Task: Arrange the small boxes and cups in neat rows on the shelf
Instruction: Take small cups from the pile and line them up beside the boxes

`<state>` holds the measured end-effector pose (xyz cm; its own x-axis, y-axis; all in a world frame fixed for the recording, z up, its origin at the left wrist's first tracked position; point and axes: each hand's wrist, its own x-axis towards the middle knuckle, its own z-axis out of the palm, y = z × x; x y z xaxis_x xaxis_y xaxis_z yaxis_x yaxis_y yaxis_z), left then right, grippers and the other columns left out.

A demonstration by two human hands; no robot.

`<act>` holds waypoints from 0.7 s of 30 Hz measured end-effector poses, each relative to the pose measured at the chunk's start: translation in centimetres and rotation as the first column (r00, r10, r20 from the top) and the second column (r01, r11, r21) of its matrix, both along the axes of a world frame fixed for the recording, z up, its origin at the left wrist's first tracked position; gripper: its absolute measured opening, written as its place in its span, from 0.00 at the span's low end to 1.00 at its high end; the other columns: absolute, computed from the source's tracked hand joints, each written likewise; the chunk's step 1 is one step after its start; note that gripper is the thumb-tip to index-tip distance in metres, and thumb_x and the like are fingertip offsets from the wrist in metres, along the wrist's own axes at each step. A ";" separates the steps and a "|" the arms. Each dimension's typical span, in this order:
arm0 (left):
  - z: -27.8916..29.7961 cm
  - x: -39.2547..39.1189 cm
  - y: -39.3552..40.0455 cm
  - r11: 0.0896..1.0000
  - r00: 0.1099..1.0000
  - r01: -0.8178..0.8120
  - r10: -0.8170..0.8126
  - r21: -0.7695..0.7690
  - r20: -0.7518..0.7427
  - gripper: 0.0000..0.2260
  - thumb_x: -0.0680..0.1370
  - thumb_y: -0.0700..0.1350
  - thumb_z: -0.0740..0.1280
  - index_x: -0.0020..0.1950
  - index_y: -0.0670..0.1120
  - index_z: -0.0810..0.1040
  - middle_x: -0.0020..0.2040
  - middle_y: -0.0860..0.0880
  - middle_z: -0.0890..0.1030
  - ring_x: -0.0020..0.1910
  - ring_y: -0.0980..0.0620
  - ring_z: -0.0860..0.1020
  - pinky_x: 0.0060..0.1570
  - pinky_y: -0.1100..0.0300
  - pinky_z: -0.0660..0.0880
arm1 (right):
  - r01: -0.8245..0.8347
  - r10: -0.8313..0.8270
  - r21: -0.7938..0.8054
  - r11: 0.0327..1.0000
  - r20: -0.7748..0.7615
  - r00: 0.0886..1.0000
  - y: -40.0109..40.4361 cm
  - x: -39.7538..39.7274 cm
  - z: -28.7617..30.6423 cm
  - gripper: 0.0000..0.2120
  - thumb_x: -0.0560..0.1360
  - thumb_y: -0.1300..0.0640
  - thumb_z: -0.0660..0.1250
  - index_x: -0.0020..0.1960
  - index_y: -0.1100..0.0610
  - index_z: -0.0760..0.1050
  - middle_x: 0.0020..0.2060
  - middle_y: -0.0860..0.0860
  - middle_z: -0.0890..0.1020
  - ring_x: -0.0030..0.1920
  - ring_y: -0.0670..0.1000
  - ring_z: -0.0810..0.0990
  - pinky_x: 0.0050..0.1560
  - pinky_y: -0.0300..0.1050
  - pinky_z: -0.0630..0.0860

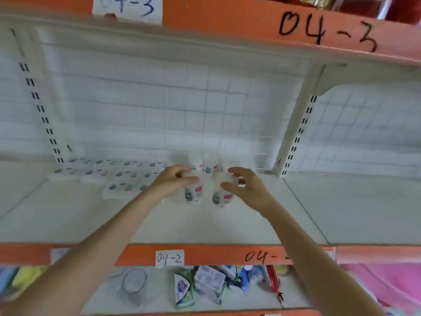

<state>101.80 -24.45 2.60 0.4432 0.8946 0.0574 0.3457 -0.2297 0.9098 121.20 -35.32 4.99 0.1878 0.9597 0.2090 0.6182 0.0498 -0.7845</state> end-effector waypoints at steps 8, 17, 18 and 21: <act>2.3 1.1 4.4 0.995 0.986 -0.043 0.056 0.089 -0.154 0.24 0.72 0.49 0.71 0.66 0.45 0.72 0.62 0.50 0.74 0.58 0.52 0.74 0.44 0.62 0.70 | -0.120 0.160 -0.161 0.980 0.265 0.951 9.0 2.1 1.3 0.26 0.69 0.48 0.72 0.65 0.54 0.71 0.57 0.52 0.74 0.52 0.50 0.75 0.52 0.39 0.69; -0.4 1.9 7.3 0.990 0.975 0.047 -0.016 0.133 -0.222 0.23 0.70 0.48 0.74 0.62 0.45 0.74 0.55 0.51 0.75 0.54 0.54 0.75 0.50 0.63 0.68 | -0.128 0.260 -0.313 0.941 0.429 0.865 13.1 3.1 0.2 0.27 0.68 0.45 0.72 0.65 0.50 0.71 0.58 0.51 0.75 0.57 0.51 0.74 0.58 0.45 0.71; -0.7 2.0 7.3 0.989 0.976 0.043 -0.011 0.144 -0.216 0.23 0.70 0.47 0.74 0.62 0.45 0.74 0.55 0.52 0.74 0.53 0.54 0.74 0.51 0.63 0.68 | -0.130 0.267 -0.305 0.943 0.466 0.843 13.3 3.2 -0.1 0.27 0.68 0.45 0.71 0.65 0.50 0.72 0.58 0.51 0.76 0.57 0.52 0.74 0.57 0.45 0.71; -1.2 2.3 7.5 0.986 0.983 0.019 0.012 0.167 -0.181 0.24 0.69 0.47 0.74 0.63 0.44 0.73 0.56 0.51 0.74 0.54 0.54 0.74 0.53 0.62 0.70 | -0.161 0.275 -0.254 0.954 0.524 0.806 13.4 3.3 -0.5 0.24 0.69 0.46 0.71 0.63 0.51 0.73 0.55 0.51 0.77 0.55 0.52 0.75 0.55 0.43 0.70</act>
